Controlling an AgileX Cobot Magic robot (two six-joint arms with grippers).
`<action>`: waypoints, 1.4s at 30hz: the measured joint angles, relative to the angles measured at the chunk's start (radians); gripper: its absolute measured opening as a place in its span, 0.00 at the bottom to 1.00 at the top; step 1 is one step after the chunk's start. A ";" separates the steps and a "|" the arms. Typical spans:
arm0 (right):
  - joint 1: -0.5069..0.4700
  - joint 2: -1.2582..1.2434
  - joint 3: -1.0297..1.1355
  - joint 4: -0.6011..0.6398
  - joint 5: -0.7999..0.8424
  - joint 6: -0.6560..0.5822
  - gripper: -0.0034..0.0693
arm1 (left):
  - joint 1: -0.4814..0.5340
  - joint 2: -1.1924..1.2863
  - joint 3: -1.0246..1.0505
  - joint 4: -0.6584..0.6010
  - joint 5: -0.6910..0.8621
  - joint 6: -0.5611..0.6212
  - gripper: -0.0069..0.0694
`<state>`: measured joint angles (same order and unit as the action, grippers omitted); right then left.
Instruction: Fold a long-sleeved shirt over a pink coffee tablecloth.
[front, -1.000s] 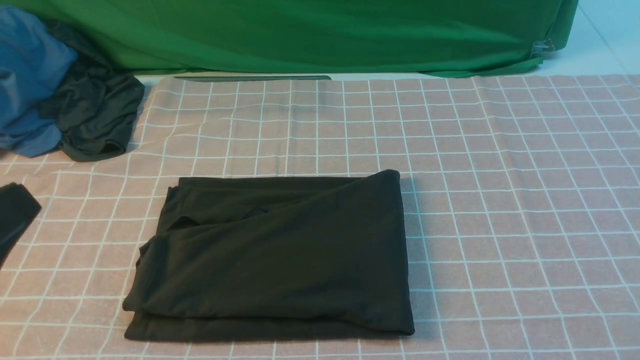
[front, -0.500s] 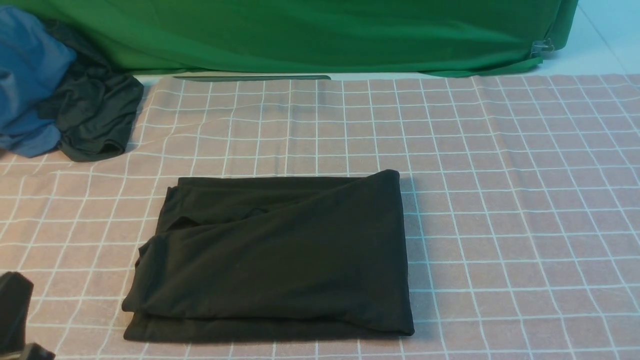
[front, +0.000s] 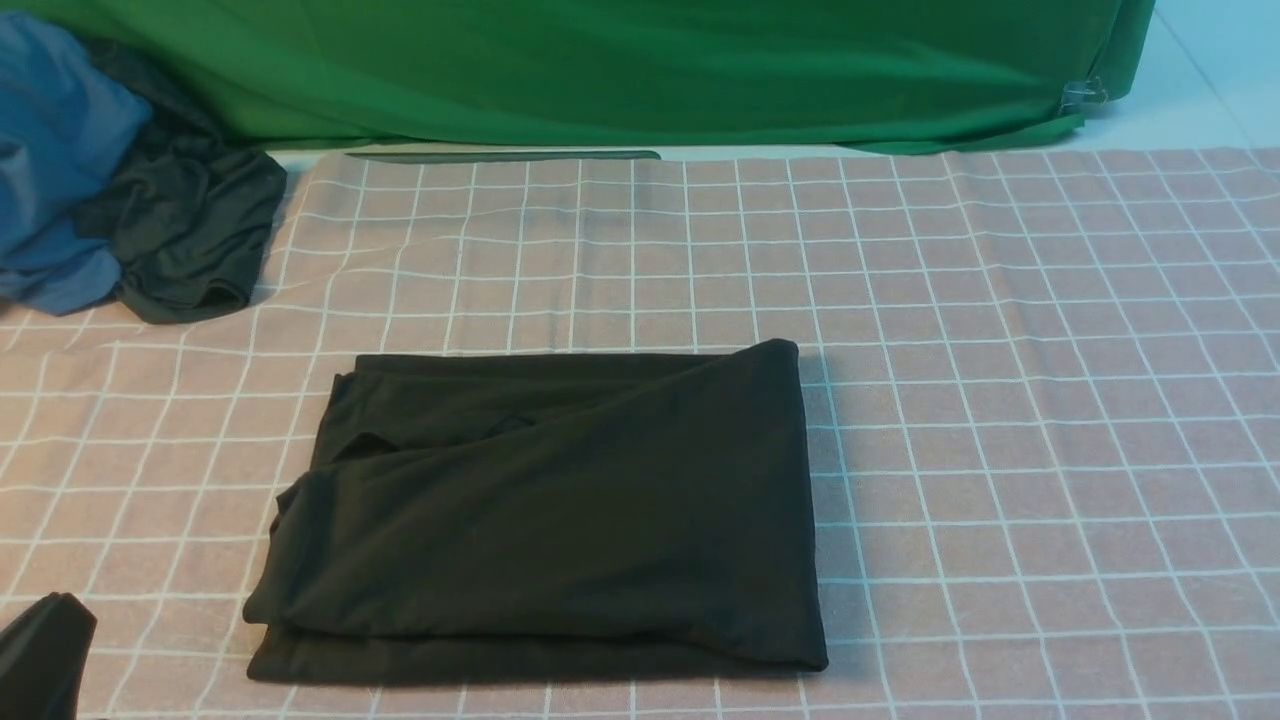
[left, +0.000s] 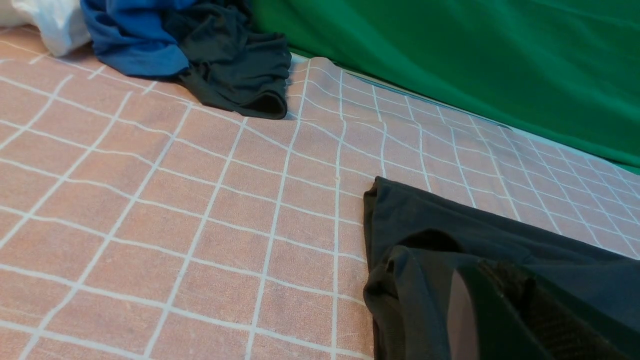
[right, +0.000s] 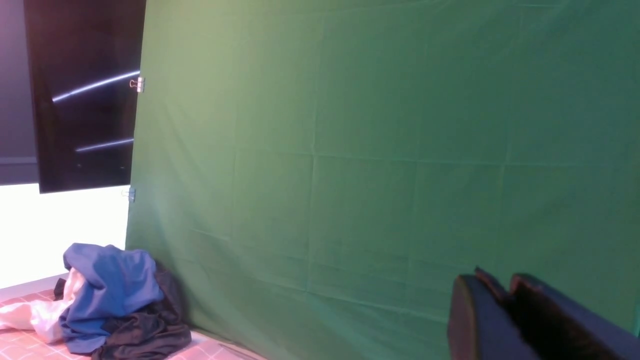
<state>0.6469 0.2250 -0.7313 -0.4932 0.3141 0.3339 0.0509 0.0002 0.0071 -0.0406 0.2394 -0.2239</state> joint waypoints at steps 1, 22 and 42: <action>0.000 0.000 0.000 0.000 0.000 0.000 0.22 | 0.000 0.000 0.000 0.000 0.000 0.000 0.15; 0.000 0.000 0.000 0.000 0.000 0.000 0.25 | 0.000 0.000 0.000 0.000 0.001 0.000 0.15; 0.050 0.000 0.000 0.123 -0.005 -0.109 0.32 | 0.000 -0.002 0.000 0.000 0.001 0.000 0.15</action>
<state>0.6966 0.2250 -0.7313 -0.3702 0.3092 0.2248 0.0509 -0.0018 0.0071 -0.0403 0.2402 -0.2239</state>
